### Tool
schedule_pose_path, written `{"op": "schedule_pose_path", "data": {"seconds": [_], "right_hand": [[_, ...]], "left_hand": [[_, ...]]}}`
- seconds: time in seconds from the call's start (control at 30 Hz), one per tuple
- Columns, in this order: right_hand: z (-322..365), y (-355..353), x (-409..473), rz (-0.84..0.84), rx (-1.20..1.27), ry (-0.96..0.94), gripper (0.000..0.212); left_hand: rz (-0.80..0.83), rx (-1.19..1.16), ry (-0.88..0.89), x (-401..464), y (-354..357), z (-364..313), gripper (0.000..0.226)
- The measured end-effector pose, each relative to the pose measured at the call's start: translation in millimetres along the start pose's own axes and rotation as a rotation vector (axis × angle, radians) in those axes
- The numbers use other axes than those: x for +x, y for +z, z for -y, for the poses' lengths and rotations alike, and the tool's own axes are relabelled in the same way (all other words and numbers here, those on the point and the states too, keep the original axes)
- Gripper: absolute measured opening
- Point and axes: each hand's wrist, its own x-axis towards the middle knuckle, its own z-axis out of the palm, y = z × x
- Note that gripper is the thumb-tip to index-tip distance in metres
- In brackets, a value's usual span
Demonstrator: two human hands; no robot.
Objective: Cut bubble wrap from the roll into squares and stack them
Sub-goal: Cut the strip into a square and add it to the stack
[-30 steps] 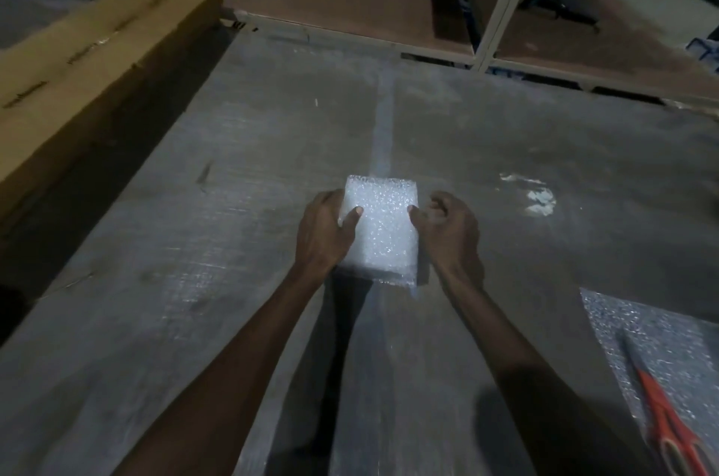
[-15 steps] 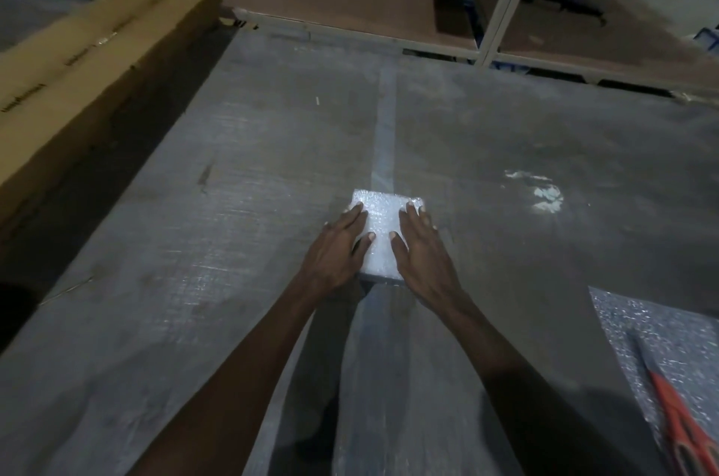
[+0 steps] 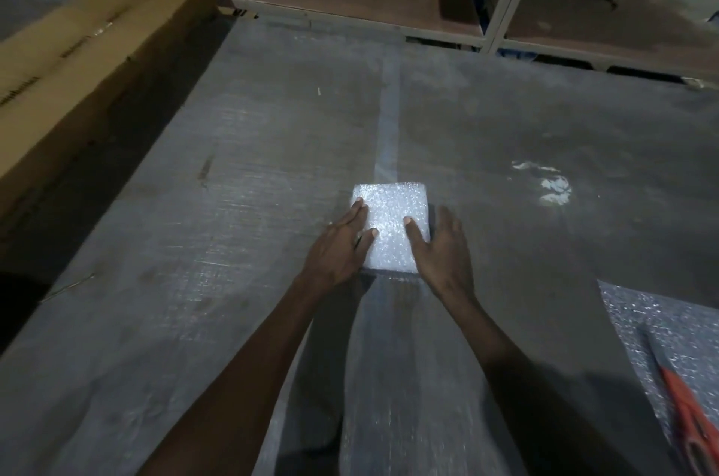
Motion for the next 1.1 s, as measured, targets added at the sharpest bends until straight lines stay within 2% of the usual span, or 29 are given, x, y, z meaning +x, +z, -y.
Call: {"op": "schedule_pose_path", "data": {"seconds": [0.1, 0.17, 0.23, 0.33, 0.4, 0.5, 0.6, 0.67, 0.77, 0.8, 0.87, 0.93, 1.0, 1.1], "right_hand": [[10.1, -11.1, 0.7, 0.035, -0.014, 0.143, 0.072], [14.3, -13.9, 4.3, 0.097, 0.117, 0.261, 0.078], [9.9, -11.0, 9.3, 0.168, 0.321, 0.386, 0.074], [14.7, -16.4, 14.3, 0.263, 0.659, 0.573, 0.05], [19.7, -24.0, 17.0, 0.327, 0.778, 0.607, 0.029], [23.2, -29.0, 18.9, 0.38, 0.907, 0.601, 0.017], [23.1, -27.6, 18.7, 0.42, 0.988, 0.566, 0.034], [21.4, -27.7, 16.2, 0.436, 1.028, 0.511, 0.037], [18.6, -31.6, 8.0, 0.426, 1.084, 0.448, 0.042], [16.5, -32.8, 5.7, 0.416, 1.102, 0.422, 0.043], [11.0, -34.8, 2.2, 0.408, 1.13, 0.365, 0.051], [6.1, -38.0, -0.4, 0.411, 1.145, 0.307, 0.064], [4.2, -42.6, -3.7, 0.417, 1.129, 0.243, 0.069], [3.0, -48.6, -10.1, 0.39, 1.07, 0.166, 0.068]], "left_hand": [[-0.01, 0.007, 0.015, 1.7, 0.4, -0.1, 0.057], [-0.012, 0.01, 0.018, 1.9, 1.2, 0.4, 0.057], [-0.017, 0.015, 0.018, 2.0, 1.0, 0.7, 0.057], [-0.02, 0.023, 0.023, 2.1, 0.1, -0.2, 0.057], [-0.023, 0.023, 0.024, 1.7, 0.0, -0.2, 0.056], [-0.036, -0.004, 0.031, -0.2, 0.7, 1.5, 0.056], [-0.05, -0.055, 0.05, -2.0, 1.2, 5.1, 0.058], [-0.065, -0.11, 0.041, -3.5, 1.5, 7.6, 0.065], [-0.072, -0.313, -0.023, -3.7, -1.0, 12.4, 0.07], [-0.058, -0.408, -0.047, -5.5, -6.0, 10.1, 0.07], [0.037, -0.603, -0.091, -6.4, -17.7, 8.4, 0.084], [0.155, -0.691, -0.072, -6.8, -28.7, 6.0, 0.094], [0.231, -0.729, -0.027, -8.1, -34.9, 2.5, 0.088], [0.232, -0.764, -0.034, -10.0, -37.9, -3.2, 0.076]]}}
